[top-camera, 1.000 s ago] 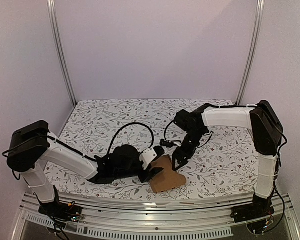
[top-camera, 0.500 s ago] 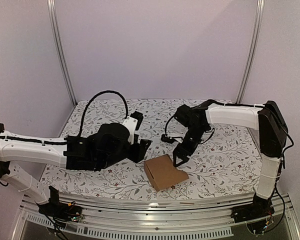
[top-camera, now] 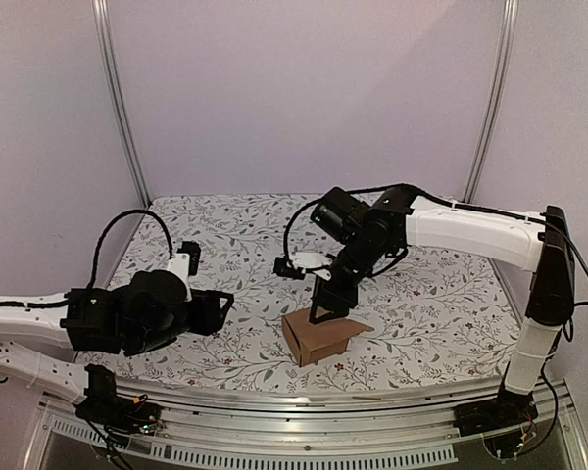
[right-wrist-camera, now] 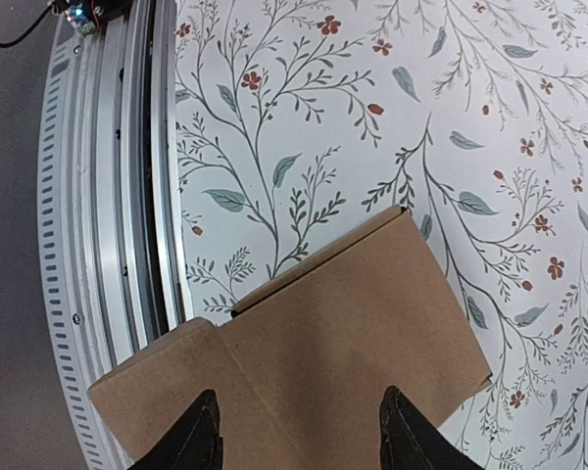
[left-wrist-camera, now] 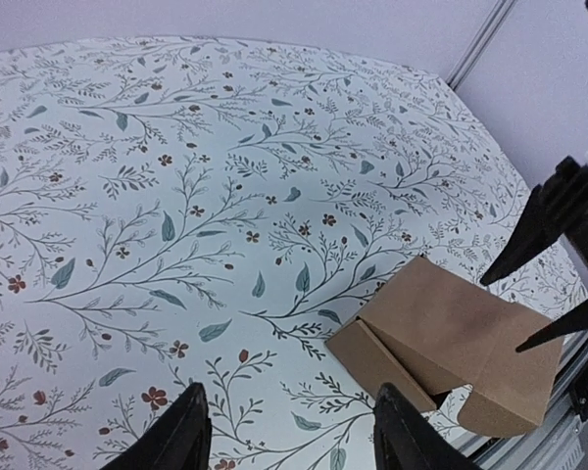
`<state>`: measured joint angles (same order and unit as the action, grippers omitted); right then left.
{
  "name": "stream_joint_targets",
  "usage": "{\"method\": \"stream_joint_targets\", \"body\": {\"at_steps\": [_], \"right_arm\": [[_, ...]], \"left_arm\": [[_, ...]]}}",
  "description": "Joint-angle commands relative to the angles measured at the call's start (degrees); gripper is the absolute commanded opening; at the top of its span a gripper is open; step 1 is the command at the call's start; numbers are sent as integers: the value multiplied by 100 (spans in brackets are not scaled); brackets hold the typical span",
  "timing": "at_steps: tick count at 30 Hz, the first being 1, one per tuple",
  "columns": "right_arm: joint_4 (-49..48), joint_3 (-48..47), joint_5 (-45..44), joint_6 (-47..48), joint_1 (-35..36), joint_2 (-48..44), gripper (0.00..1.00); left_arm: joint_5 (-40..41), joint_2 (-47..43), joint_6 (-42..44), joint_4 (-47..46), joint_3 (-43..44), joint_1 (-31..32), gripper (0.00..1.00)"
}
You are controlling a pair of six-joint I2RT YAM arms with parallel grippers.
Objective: Fold the paper box
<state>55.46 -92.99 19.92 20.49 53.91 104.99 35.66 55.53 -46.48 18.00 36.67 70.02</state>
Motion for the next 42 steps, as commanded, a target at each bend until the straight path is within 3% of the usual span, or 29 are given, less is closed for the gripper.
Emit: {"method": "stream_joint_targets", "body": {"at_steps": [1, 7, 13, 27, 32, 35, 39, 42], "right_arm": [[-217, 307, -504, 242, 401, 366, 51], [-744, 910, -1548, 417, 860, 484, 40], [-1063, 1063, -2299, 384, 964, 581, 40], [-1086, 702, -2405, 378, 966, 392, 42], [-1085, 519, -2435, 395, 909, 524, 42], [-1080, 406, -2284, 324, 758, 514, 42], [-1068, 361, -2065, 192, 578, 531, 42], [-1004, 389, -1720, 82, 436, 504, 41]], "left_arm": [[292, -304, 57, 326, -84, 29, 56], [292, -679, -53, 326, -349, 29, 56], [407, -792, 28, 366, -388, 29, 56], [433, -686, 24, 200, -575, 29, 56], [488, -568, 36, -331, -727, 9, 56], [333, -98, 35, -1196, -798, -85, 59], [-155, 1164, -371, -1632, -368, -348, 68], [-625, 1855, -548, -2374, -156, -432, 68]]}}
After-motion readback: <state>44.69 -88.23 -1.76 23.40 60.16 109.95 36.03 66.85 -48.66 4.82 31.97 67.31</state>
